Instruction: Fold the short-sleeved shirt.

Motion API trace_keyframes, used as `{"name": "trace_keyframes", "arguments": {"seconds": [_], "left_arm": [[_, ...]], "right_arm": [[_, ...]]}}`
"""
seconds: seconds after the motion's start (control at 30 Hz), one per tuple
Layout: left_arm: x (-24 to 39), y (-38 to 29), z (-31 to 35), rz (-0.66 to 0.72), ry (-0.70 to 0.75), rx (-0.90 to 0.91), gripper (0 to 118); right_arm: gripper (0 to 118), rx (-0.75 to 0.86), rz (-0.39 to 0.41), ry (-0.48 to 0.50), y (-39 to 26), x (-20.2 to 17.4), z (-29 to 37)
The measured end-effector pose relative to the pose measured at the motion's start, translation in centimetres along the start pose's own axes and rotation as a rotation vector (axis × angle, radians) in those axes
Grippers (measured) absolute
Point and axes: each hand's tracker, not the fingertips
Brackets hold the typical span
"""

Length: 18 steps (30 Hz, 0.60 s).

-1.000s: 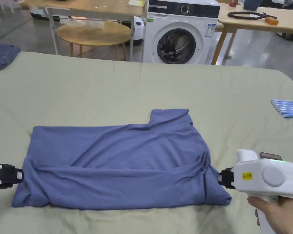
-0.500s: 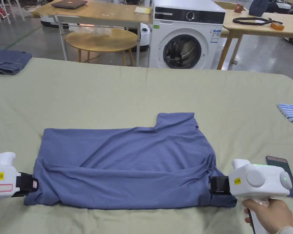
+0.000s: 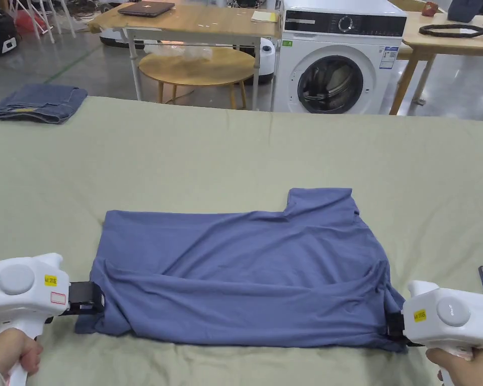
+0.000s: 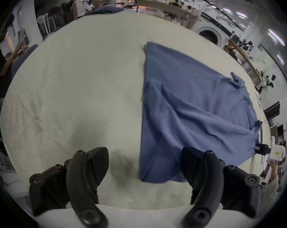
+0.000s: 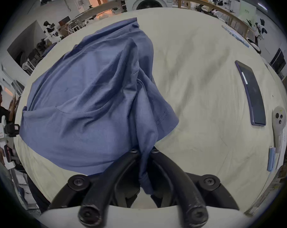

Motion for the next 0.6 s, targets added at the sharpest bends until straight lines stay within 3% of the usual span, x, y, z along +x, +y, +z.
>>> {"name": "trace_keyframes", "arguments": {"seconds": [0.17, 0.2, 0.27, 0.3, 0.4, 0.6], "left_arm": [[0.8, -0.8, -1.1, -0.046, 0.037, -0.008, 89], [0.5, -0.8, -1.2, -0.078, 0.060, -0.009, 75], [0.9, -0.8, -0.3, -0.139, 0.065, -0.003, 11], [0.9, -0.9, -0.1, -0.114, 0.036, -0.002, 0], [0.7, -1.0, -0.8, -0.085, -0.038, -0.072, 0], [0.1, -1.1, 1.3, -0.059, -0.034, -0.043, 0]], "right_arm": [[4, -0.010, 0.005, 0.000, 0.4, 0.1, -0.5], [4, -0.011, 0.005, -0.002, 0.6, 0.2, -0.6], [4, -0.013, 0.010, -0.011, 1.0, 0.1, -0.6], [4, -0.010, 0.019, -0.017, 0.5, 0.0, -1.1], [4, 0.001, 0.033, -0.035, 0.5, -0.2, -1.1], [4, 0.039, 0.041, -0.051, -0.2, -0.3, 1.0]]}}
